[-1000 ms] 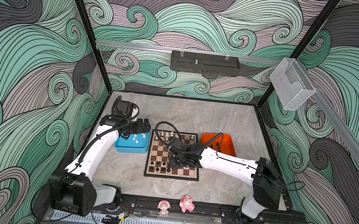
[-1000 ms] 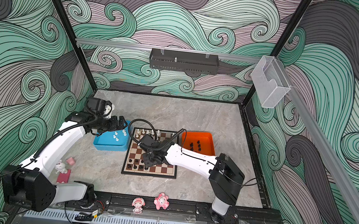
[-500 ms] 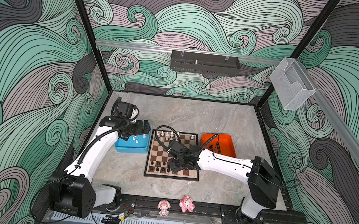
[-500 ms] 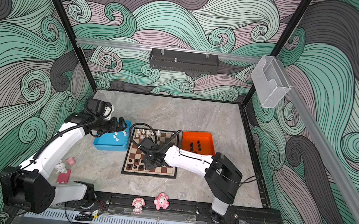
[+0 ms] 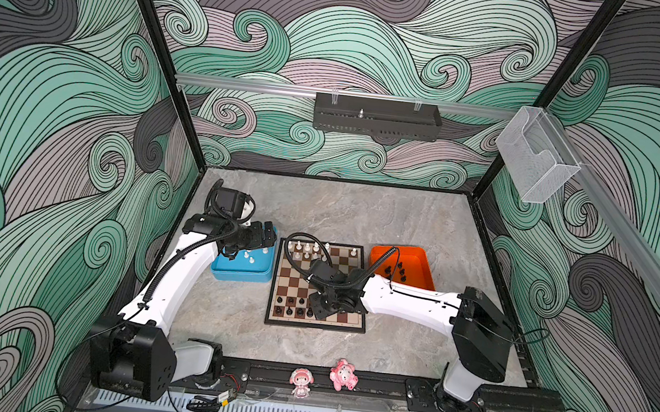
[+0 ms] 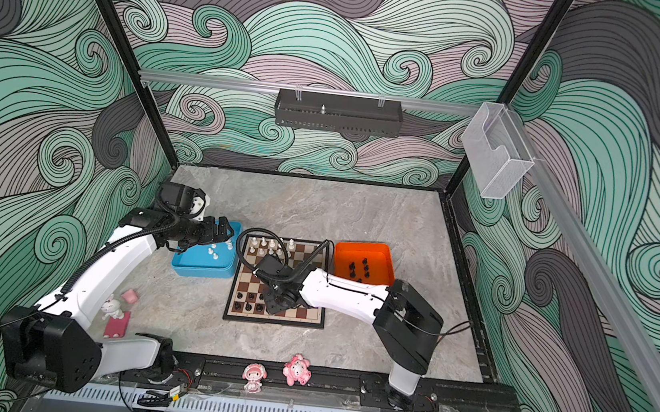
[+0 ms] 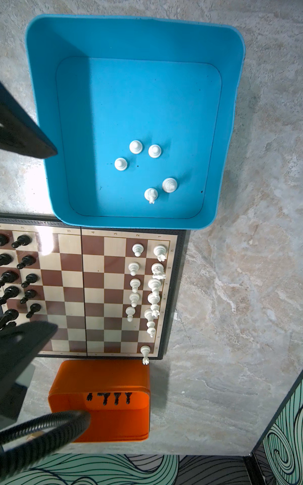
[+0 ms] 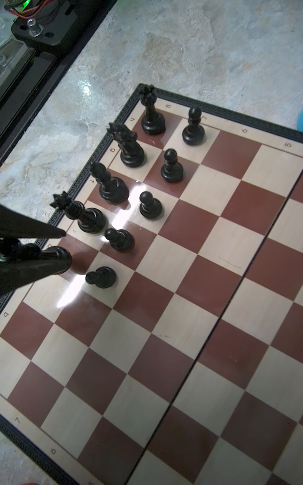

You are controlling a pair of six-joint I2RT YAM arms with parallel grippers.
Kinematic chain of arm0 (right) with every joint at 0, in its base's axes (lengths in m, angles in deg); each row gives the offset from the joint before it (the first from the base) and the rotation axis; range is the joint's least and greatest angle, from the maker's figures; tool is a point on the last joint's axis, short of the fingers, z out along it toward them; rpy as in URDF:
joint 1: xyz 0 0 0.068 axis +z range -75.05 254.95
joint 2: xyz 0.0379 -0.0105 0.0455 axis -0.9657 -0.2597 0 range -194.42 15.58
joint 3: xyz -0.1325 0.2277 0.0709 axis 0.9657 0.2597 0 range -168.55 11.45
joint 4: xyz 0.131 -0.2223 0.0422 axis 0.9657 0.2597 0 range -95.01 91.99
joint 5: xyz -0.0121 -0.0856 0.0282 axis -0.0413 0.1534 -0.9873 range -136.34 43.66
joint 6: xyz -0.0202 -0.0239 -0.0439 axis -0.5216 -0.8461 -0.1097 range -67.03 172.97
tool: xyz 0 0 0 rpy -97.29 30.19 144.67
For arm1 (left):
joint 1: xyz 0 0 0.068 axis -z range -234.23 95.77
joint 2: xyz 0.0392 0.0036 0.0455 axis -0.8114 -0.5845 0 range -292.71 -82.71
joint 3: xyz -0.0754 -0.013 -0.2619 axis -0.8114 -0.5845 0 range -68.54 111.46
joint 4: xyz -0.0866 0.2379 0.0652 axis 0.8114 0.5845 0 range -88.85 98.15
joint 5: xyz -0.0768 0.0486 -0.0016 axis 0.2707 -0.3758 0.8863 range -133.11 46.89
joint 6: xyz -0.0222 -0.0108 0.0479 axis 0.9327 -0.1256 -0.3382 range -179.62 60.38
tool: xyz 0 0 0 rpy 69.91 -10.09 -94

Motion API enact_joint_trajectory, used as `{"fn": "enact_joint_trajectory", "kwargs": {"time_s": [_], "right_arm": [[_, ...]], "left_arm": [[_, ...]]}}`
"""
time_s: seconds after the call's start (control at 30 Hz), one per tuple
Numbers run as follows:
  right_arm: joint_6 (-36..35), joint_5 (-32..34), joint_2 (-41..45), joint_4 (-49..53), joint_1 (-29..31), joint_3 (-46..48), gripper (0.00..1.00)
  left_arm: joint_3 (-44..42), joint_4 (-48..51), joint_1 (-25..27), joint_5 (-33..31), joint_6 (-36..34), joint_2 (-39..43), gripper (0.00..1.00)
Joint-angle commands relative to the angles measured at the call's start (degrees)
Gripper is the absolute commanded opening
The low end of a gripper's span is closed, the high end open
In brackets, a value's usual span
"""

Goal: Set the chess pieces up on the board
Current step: 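Lower the black piece onto a near-row square and open the right gripper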

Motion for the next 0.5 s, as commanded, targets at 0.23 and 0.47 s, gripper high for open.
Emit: {"fn": "enact_joint_trajectory", "kwargs": {"time_s": [0.23, 0.47], "right_arm": [[-0.1, -1.1, -1.3, -0.8, 0.3, 0.3, 0.12], [-0.4, -1.7, -1.8, -1.1, 0.2, 0.3, 0.12]], "left_arm": [[-0.5, 0.4, 0.1, -0.2, 0.7, 0.8, 0.99], [-0.8, 0.0, 0.1, -0.2, 0.8, 0.9, 0.99]]}}
